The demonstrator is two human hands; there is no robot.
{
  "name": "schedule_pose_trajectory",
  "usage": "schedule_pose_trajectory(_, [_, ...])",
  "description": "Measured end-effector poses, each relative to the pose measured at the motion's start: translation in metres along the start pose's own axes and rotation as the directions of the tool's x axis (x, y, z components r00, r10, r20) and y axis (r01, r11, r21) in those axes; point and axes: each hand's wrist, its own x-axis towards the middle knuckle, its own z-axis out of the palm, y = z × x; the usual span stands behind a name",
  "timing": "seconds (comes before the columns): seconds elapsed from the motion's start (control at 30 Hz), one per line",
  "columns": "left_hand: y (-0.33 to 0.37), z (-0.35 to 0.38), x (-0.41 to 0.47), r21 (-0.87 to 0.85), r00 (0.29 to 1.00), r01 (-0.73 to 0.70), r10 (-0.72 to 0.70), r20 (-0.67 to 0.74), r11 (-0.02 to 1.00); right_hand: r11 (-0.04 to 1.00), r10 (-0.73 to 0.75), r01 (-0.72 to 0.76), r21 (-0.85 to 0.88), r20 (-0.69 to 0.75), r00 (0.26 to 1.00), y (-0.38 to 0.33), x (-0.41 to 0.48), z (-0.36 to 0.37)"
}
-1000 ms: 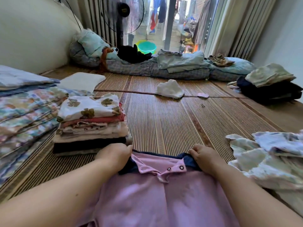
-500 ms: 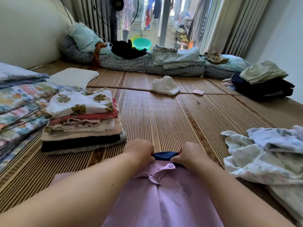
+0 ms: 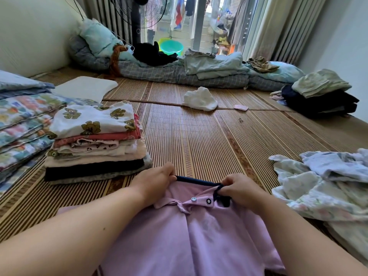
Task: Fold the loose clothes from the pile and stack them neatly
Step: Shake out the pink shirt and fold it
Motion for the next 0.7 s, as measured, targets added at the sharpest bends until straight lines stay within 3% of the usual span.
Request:
schedule_pose_trajectory(0.17, [-0.013, -0.023, -0.007, 0.001, 0.987, 0.133, -0.133, 0.092, 0.991, 0.97, 0.006, -0.018, -0.244, -0.047, 0.999, 0.011, -0.009, -0.009])
schedule_pose_trajectory(0.3, [-0.041, -0.042, -0.061, -0.018, 0.976, 0.179, -0.175, 0.133, 0.984, 0.881, 0.107, -0.08, -0.467, 0.031, 0.994, 0.033, -0.04, -0.029])
schedule_pose_trajectory(0.37, [-0.059, -0.053, -0.095, 0.083, 0.94, 0.27, -0.282, 0.194, 0.959, 0.818, 0.184, -0.124, -0.562, 0.051, 0.982, 0.041, -0.057, -0.04])
schedule_pose_trajectory(0.47, [-0.084, -0.074, -0.133, 0.413, 0.854, 0.354, -0.47, 0.224, 0.839, 0.777, 0.266, -0.181, -0.603, 0.054, 0.962, 0.052, -0.076, -0.052])
schedule_pose_trajectory(0.53, [-0.096, -0.089, -0.144, 0.438, 0.815, 0.394, -0.527, 0.239, 0.808, 0.837, 0.242, -0.185, -0.516, 0.044, 0.969, 0.059, -0.087, -0.058])
schedule_pose_trajectory(0.63, [-0.111, -0.104, -0.151, 0.383, 0.784, 0.45, -0.562, 0.263, 0.807, 0.973, 0.221, -0.226, -0.039, -0.11, 0.969, 0.069, -0.099, -0.065])
schedule_pose_trajectory(0.7, [-0.119, -0.109, -0.154, 0.36, 0.796, 0.501, -0.582, 0.165, 0.787, 0.941, 0.284, -0.23, 0.247, -0.21, 0.936, 0.073, -0.1, -0.071])
